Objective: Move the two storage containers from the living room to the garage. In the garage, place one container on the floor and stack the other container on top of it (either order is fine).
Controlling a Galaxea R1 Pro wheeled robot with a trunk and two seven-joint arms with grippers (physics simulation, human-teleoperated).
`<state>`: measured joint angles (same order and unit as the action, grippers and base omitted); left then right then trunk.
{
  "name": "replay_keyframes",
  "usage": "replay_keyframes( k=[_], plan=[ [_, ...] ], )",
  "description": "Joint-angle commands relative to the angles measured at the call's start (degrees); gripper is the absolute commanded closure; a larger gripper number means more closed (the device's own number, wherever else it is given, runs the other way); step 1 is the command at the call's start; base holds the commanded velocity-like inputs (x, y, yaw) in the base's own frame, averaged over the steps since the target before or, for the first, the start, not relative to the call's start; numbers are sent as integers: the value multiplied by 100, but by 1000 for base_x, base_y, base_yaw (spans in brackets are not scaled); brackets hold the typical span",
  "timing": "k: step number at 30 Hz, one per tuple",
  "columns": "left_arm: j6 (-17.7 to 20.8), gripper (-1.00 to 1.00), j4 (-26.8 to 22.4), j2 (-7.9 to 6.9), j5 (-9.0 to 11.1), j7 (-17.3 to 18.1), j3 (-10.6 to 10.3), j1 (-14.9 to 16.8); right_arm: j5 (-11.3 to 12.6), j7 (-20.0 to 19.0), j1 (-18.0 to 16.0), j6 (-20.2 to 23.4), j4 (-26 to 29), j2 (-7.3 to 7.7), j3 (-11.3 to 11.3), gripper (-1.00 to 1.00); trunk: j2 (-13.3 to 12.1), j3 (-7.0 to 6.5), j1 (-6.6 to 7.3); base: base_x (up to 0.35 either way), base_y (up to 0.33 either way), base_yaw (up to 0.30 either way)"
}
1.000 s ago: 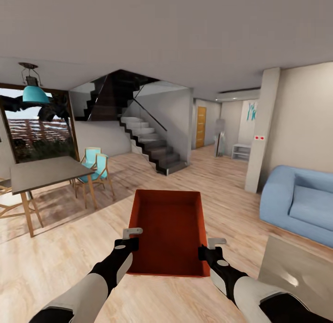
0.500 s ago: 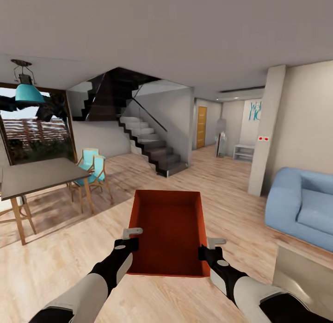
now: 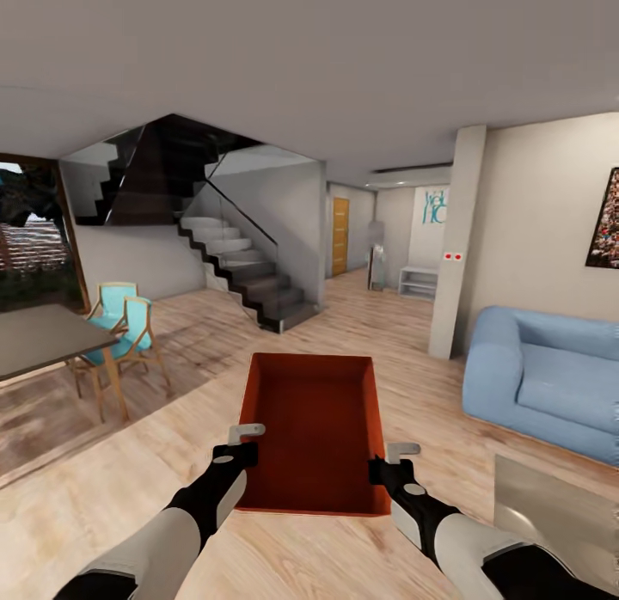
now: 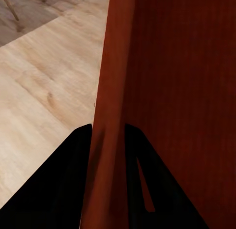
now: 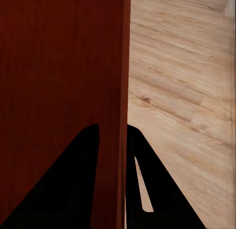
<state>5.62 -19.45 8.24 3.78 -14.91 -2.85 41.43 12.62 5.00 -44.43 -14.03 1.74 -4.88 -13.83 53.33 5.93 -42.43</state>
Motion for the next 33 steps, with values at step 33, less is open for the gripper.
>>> replay_keyframes(
  k=[33],
  plan=[
    [45, 100, -49, -98, 0, -65, 338, 6, 48, 19, -4, -21, 2, 14, 170, 100, 6, 9, -4, 304, 203, -250]
  ],
)
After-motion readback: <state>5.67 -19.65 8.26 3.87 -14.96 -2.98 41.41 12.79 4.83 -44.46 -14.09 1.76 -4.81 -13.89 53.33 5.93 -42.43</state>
